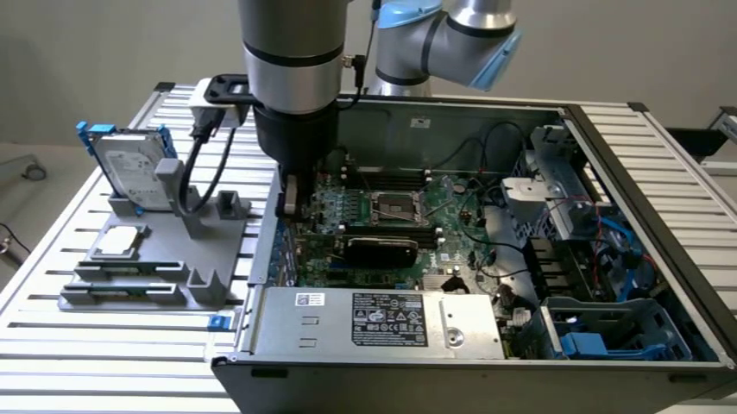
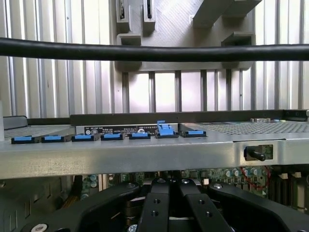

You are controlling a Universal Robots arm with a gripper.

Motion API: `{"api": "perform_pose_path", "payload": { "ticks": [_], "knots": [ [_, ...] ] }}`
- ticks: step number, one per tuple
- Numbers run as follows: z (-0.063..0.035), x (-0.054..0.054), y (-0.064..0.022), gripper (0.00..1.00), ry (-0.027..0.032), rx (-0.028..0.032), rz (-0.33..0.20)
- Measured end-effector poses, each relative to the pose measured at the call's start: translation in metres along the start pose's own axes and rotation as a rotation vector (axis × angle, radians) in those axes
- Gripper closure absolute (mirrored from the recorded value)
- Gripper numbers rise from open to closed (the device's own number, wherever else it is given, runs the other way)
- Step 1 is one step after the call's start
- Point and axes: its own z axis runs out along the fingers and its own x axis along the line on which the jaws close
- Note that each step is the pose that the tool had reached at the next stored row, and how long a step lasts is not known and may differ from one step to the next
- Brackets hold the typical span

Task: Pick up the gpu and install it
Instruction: 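Press down on the gpu until it lock into place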

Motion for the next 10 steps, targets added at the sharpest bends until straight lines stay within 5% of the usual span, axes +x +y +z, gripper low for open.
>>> {"api": "perform_pose_path", "payload": {
  "ticks": [10],
  "knots": [
    [-0.0005, -0.0013, 0.0001, 0.89, 0.0291, -0.0006, 0.016]
  ]
}}
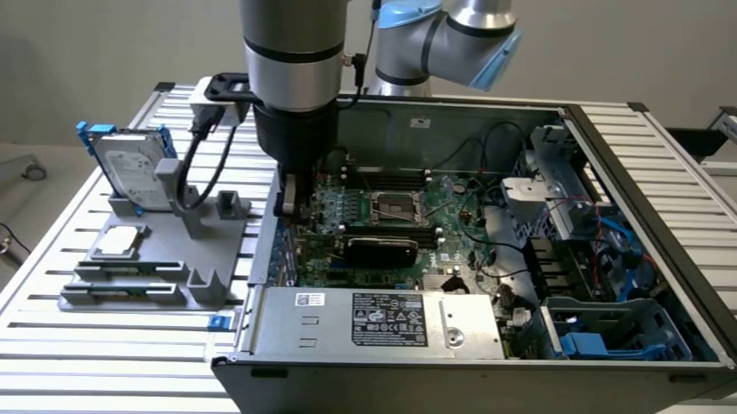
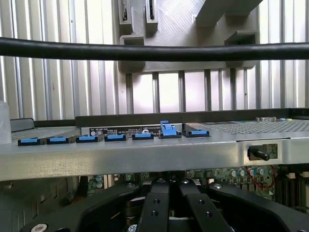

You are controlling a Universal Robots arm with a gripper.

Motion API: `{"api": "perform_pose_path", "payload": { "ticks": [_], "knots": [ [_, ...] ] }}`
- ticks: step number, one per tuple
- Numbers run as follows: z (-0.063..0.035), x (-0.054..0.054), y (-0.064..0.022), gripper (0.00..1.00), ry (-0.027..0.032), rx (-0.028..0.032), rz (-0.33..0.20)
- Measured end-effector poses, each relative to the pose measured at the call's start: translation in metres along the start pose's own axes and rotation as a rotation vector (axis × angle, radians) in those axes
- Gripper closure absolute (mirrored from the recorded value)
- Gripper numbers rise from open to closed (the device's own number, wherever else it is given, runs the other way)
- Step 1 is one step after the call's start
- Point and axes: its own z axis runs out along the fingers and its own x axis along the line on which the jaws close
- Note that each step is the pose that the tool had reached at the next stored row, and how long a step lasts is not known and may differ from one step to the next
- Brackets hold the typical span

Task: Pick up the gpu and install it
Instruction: 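Press down on the gpu until it lock into place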

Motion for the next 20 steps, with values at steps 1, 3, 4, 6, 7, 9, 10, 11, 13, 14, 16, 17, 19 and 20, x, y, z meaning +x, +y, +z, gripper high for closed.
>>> {"api": "perform_pose_path", "payload": {
  "ticks": [1, 3, 4, 6, 7, 9, 10, 11, 13, 14, 16, 17, 19, 20],
  "knots": [
    [-0.0006, -0.0001, 0.0001, 0.89, 0.0021, -0.0002, 0.001],
    [-0.0021, -0.0003, 0.0005, 0.89, 0.007, -0.0007, 0.003],
    [-0.0028, -0.0005, 0.0005, 0.89, 0.0089, -0.0003, 0.004],
    [-0.0036, -0.001, 0.0004, 0.89, 0.0126, 0.0004, 0.005],
    [-0.0042, -0.0011, 0.0004, 0.89, 0.0137, 0.0004, 0.006],
    [-0.005, -0.0013, 0.0004, 0.89, 0.0141, 0.0006, 0.007],
    [-0.0051, -0.0015, 0.0005, 0.89, 0.0142, 0.0005, 0.007],
    [-0.0051, -0.0016, 0.0005, 0.89, 0.014, 0.0007, 0.008],
    [-0.0051, -0.0016, 0.0005, 0.89, 0.014, 0.0007, 0.009],
    [-0.005, -0.0017, 0.0005, 0.89, 0.0138, 0.0008, 0.01],
    [-0.0049, -0.0018, 0.0004, 0.89, 0.0132, 0.0006, 0.013],
    [-0.0048, -0.0018, 0.0005, 0.89, 0.0126, 0.0007, 0.014],
    [-0.0042, -0.0018, 0.0005, 0.89, 0.0107, 0.0007, 0.017],
    [-0.0037, -0.0018, 0.0004, 0.89, 0.0093, 0.0008, 0.018]
  ]
}}
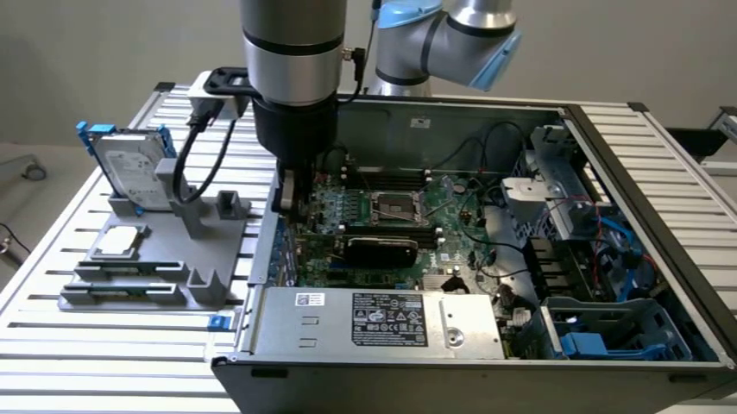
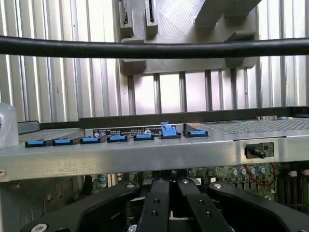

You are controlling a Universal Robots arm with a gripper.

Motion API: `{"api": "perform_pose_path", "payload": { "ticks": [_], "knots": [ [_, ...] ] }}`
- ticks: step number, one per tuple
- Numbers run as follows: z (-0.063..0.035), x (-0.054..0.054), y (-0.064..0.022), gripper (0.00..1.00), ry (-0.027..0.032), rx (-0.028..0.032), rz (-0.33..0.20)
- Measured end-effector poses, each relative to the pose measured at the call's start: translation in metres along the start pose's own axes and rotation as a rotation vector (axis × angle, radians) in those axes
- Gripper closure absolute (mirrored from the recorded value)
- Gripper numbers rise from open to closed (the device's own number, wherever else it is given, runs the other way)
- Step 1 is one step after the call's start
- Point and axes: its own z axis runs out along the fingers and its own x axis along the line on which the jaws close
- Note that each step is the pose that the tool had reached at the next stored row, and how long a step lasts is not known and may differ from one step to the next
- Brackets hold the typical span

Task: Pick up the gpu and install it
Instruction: 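Press down on the gpu until it lock into place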

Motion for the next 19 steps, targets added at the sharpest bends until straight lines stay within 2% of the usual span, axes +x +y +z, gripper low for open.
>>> {"api": "perform_pose_path", "payload": {
  "ticks": [6, 12, 19],
  "knots": [
    [0.0027, 0.0, -0.0002, 0.89, -0.0055, -0.0002, 0.007],
    [0.0037, 0.0, -0.0005, 0.89, -0.0072, -0.0001, 0.016],
    [-0.0016, -0.001, -0.0113, 0.89, -0.007, 0.0, 0.016]
  ]
}}
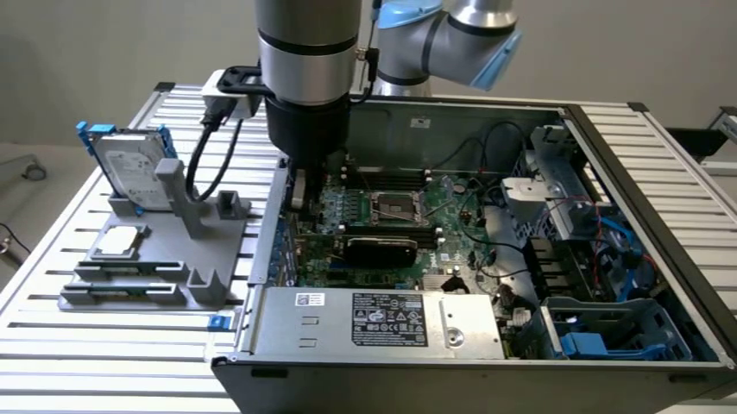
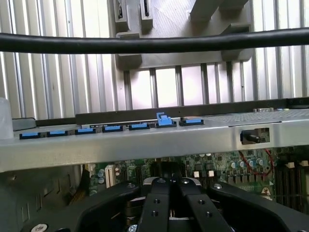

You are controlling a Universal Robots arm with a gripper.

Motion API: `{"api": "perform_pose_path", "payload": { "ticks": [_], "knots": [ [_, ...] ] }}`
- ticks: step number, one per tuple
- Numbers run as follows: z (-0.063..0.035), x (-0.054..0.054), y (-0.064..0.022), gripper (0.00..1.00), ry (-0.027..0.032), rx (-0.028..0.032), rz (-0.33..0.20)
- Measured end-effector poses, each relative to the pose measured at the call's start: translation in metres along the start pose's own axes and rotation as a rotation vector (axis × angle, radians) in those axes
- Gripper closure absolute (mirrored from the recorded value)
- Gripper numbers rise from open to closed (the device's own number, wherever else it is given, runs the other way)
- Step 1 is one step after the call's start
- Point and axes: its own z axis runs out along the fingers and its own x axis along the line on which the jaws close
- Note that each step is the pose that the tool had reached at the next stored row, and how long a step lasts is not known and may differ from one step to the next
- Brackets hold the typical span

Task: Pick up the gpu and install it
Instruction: 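Press down on the gpu until it lock into place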

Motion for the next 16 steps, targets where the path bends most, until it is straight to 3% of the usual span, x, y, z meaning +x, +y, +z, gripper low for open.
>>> {"api": "perform_pose_path", "payload": {
  "ticks": [16],
  "knots": [
    [-0.0018, -0.004, -0.0438, 0.89, 0.0001, -0.0001, -0.003]
  ]
}}
